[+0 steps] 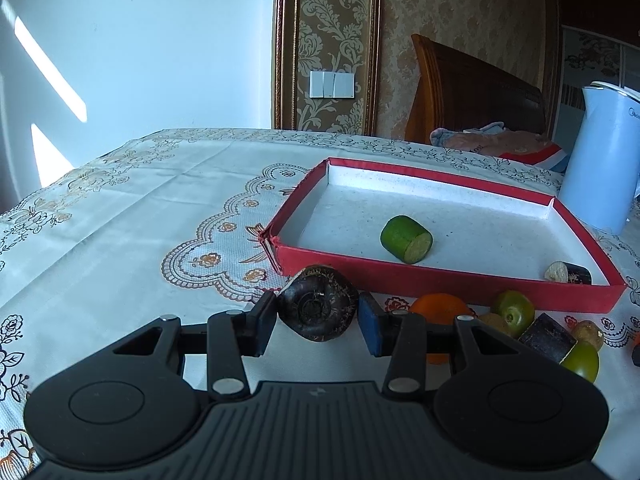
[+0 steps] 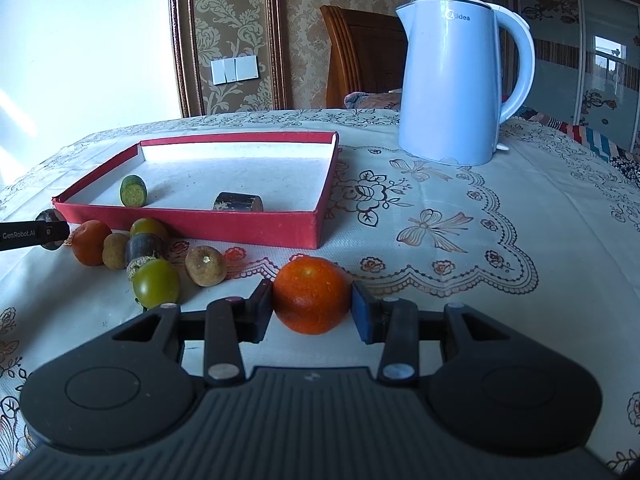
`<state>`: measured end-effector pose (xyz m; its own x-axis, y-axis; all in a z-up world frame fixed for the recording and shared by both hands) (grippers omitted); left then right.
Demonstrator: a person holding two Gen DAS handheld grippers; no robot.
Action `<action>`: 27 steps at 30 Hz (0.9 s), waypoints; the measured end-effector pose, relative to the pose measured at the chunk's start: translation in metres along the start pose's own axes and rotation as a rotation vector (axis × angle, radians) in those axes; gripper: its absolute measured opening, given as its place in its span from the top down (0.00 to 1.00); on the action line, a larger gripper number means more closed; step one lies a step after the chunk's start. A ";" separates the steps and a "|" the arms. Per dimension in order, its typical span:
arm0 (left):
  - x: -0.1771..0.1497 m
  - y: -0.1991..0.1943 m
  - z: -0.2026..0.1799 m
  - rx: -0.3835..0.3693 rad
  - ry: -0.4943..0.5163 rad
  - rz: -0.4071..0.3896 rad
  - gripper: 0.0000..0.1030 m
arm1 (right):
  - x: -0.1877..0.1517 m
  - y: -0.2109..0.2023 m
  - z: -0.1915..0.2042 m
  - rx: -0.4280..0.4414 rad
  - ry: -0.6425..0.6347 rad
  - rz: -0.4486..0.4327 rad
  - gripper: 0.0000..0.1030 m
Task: Organize fruits
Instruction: 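Lift and carry the dark slice and tangerine with both grippers over the red box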
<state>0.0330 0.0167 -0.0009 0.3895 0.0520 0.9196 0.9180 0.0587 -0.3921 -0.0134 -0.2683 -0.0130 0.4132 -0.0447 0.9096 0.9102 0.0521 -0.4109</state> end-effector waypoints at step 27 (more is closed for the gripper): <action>0.027 -0.017 -0.007 -0.019 -0.009 -0.117 0.58 | 0.055 0.019 0.061 0.189 -0.096 -0.077 0.62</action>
<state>0.0284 0.0102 0.0303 0.2794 0.0545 0.9586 0.9583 0.0459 -0.2819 0.0251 -0.2093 0.0330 0.3301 0.0389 0.9431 0.9136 0.2382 -0.3296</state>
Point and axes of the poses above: each gripper's, at about its wrist camera, not at the fingertips, and y roughly the way its jaws point, z to its left, x to its top, the point moved 1 cm from there along y, roughly the way its jaws point, and after that the axes turned 7 degrees about -z, right-handed, at the moved point
